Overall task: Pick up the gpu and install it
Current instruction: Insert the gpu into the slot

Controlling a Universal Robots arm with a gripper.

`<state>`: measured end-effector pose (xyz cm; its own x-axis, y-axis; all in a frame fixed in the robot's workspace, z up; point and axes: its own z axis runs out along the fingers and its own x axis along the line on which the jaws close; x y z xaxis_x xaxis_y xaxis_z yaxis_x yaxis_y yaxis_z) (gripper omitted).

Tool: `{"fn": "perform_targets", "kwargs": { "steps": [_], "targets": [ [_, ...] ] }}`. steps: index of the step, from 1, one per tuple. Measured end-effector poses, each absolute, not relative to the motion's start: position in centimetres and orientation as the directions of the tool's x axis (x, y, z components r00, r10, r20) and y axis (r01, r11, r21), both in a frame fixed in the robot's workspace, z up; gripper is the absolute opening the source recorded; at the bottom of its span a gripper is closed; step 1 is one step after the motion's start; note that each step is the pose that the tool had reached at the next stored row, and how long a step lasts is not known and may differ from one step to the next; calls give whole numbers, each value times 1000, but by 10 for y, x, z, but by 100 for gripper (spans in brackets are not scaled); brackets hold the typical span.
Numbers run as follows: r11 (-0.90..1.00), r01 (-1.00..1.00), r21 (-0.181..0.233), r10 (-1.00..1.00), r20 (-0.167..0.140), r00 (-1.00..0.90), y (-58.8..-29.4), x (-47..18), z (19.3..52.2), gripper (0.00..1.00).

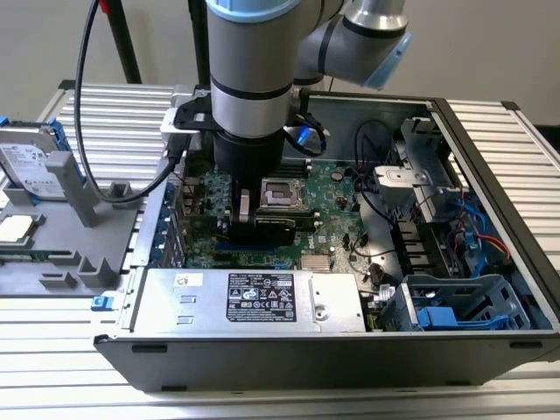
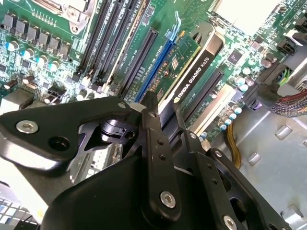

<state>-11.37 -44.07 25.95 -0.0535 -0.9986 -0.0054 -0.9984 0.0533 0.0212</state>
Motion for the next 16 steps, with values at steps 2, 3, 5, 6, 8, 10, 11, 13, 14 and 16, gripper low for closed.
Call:
{"fn": "perform_targets", "kwargs": {
  "steps": [2, 3, 5, 6, 8, 10, 11, 13, 14, 16],
  "targets": [
    [53, -998, 20, -999, -5, -53, -441, -114, 258, 0],
    [53, -998, 20, -999, -5, -53, -441, -114, 258, 0],
    [53, -998, 19, -999, -5, -53, -441, -114, 257, 0],
    [53, -998, 19, -999, -5, -53, -441, -114, 257, 0],
    [53, -998, 18, -999, -6, -53, -440, -114, 256, 0],
    [51, -999, 18, -999, -6, -51, -439, -114, 256, 0],
    [51, -999, 18, -999, -6, -51, -439, -114, 256, 0],
    [51, -999, 18, -999, -5, -51, -439, -114, 256, 0],
    [50, -999, 18, -999, -5, -51, -439, -114, 256, 0],
    [50, -999, 18, -999, -5, -51, -439, -114, 256, 0]
  ]
}}
